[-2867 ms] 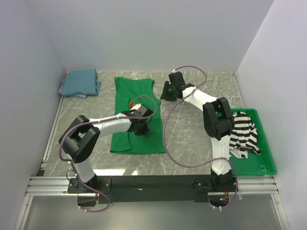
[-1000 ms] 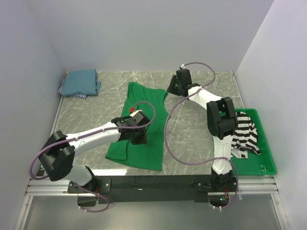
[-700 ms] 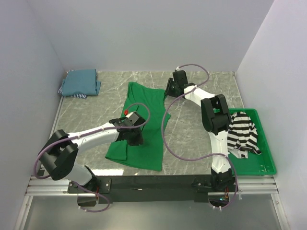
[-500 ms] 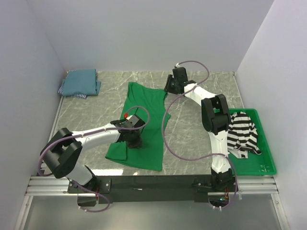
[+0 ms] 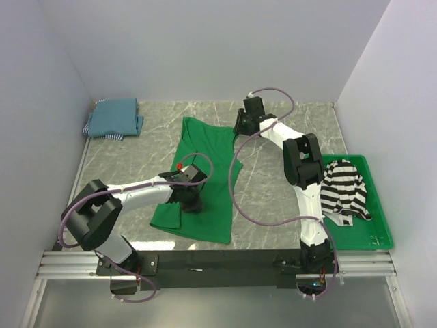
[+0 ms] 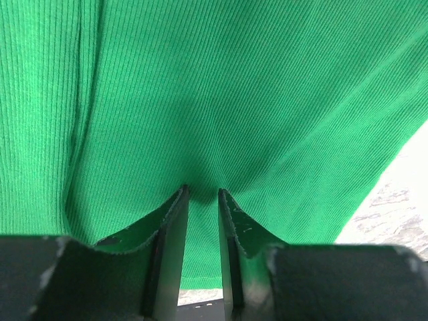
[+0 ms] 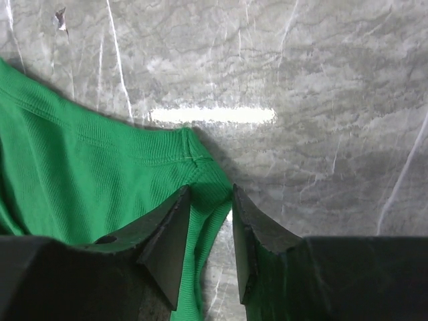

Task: Fold and stack the tank tops
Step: Fold the tank top

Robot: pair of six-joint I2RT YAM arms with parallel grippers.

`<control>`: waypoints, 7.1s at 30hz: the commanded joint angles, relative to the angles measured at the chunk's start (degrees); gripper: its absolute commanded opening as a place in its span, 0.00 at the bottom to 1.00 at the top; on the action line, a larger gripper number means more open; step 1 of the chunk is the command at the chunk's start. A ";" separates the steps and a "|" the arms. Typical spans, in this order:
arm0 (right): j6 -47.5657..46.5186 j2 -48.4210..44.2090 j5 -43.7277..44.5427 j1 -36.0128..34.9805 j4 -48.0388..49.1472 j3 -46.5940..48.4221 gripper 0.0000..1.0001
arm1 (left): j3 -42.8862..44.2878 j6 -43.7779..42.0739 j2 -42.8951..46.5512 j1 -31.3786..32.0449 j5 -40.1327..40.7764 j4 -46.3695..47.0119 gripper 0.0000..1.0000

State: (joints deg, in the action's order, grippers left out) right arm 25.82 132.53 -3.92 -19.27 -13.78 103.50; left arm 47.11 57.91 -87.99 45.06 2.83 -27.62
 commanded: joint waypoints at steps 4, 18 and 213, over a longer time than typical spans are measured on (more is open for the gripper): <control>-0.95 0.80 1.55 -0.25 -1.42 4.43 0.26 | -0.09 -0.69 -0.43 -0.58 -0.72 0.72 0.31; 0.54 0.98 0.75 2.39 -1.95 5.92 0.00 | -1.59 -1.22 -1.49 -0.85 -1.77 1.07 0.30; 7.76 -18.54 5.41 -1.57 -6.17 -9.46 0.36 | -0.27 7.76 15.60 18.93 10.88 2.64 0.01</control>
State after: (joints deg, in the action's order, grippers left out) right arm 35.66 115.66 0.23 -24.69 -18.04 92.71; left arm 43.05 71.83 -66.59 64.16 16.99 -31.55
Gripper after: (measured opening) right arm 0.358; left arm 0.039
